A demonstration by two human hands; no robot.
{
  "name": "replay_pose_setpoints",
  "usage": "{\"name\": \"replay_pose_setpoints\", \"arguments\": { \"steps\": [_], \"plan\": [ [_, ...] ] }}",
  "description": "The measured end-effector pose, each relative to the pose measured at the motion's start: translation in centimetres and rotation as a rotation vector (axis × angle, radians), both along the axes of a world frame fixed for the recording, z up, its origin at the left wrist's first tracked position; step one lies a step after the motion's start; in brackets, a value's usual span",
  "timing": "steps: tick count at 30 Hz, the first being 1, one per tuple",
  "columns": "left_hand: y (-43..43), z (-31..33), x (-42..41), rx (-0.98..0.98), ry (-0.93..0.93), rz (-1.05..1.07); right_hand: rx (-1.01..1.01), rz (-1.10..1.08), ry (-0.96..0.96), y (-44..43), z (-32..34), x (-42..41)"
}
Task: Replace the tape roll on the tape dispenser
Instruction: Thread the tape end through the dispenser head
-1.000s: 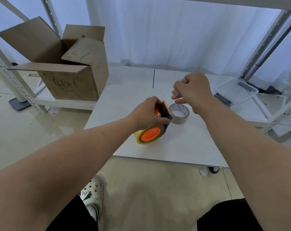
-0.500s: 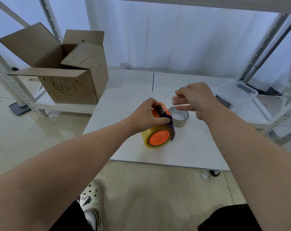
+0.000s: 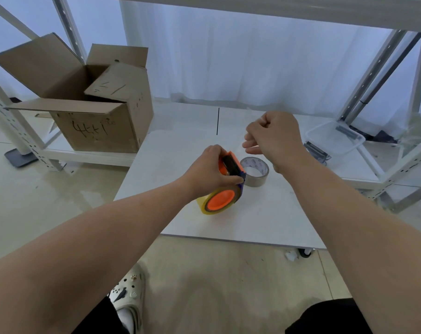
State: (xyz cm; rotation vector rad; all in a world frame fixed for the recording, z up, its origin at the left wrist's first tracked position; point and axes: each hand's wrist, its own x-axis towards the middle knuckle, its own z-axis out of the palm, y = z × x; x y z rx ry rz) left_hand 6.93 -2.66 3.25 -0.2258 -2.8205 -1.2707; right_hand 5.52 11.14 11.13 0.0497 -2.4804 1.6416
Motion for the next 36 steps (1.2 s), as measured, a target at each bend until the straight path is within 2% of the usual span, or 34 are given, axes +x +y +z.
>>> {"name": "replay_pose_setpoints", "arguments": {
  "steps": [4, 11, 16, 22, 29, 36],
  "plan": [
    [-0.5, 0.0, 0.1, 0.025, -0.015, 0.001, -0.107, -0.046, -0.088, 1.5, -0.1, -0.5],
    [-2.7, 0.1, 0.2, 0.086, -0.107, -0.047, -0.311, -0.049, -0.461, 2.5, -2.1, -0.8],
    [-5.4, 0.6, 0.4, 0.025, -0.116, -0.107, -0.333, -0.069, -0.638, 0.8, -4.2, -1.0],
    [-8.5, 1.4, 1.1, -0.035, -0.116, -0.154, -0.311, -0.025, -0.699, -2.9, -5.6, -0.6],
    [-11.6, 1.2, 1.3, -0.239, -0.120, -0.201, -0.285, -0.003, -0.767, -6.5, -6.7, -0.3],
    [-13.0, 0.8, 1.0, -0.324, -0.175, -0.189, -0.227, 0.048, -0.755, -7.9, -6.2, 0.2]
  ]
}}
